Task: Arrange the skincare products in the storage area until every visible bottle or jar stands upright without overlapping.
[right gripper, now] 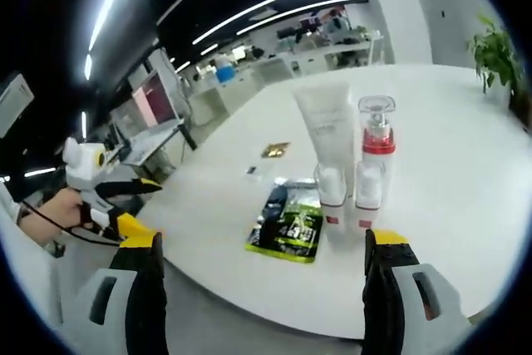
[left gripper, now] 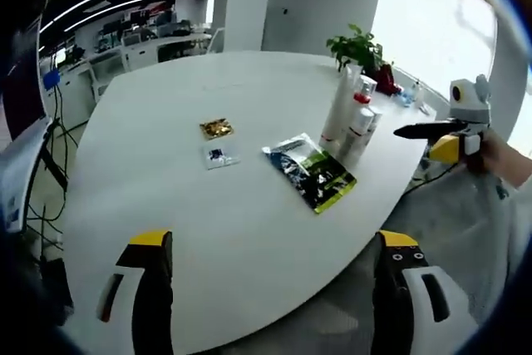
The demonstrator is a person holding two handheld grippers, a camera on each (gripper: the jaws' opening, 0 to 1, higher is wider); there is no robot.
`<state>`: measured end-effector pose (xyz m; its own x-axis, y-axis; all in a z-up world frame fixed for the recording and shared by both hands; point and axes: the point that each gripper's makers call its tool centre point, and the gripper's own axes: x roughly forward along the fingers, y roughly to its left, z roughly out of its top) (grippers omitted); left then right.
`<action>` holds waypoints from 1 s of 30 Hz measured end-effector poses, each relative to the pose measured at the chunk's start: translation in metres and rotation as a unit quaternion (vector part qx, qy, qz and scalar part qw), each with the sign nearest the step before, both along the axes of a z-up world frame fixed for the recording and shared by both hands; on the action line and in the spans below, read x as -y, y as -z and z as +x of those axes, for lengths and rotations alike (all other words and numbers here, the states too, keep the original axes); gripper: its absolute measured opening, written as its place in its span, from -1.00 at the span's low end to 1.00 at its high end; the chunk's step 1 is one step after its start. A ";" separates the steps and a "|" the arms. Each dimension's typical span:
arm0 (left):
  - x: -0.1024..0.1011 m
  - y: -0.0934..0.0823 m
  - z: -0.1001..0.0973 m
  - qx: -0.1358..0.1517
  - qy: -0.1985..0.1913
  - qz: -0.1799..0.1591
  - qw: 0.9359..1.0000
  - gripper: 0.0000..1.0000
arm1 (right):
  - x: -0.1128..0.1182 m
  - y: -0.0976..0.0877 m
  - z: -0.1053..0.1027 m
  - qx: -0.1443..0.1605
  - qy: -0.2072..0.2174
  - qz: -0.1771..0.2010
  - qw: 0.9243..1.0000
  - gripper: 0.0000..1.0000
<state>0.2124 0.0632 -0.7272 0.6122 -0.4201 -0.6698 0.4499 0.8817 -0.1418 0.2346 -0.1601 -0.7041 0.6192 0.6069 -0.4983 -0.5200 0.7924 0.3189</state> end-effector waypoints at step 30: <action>-0.013 0.009 -0.006 -0.020 -0.019 0.010 1.000 0.97 | 0.005 -0.006 0.002 -0.006 0.019 0.028 0.999 0.99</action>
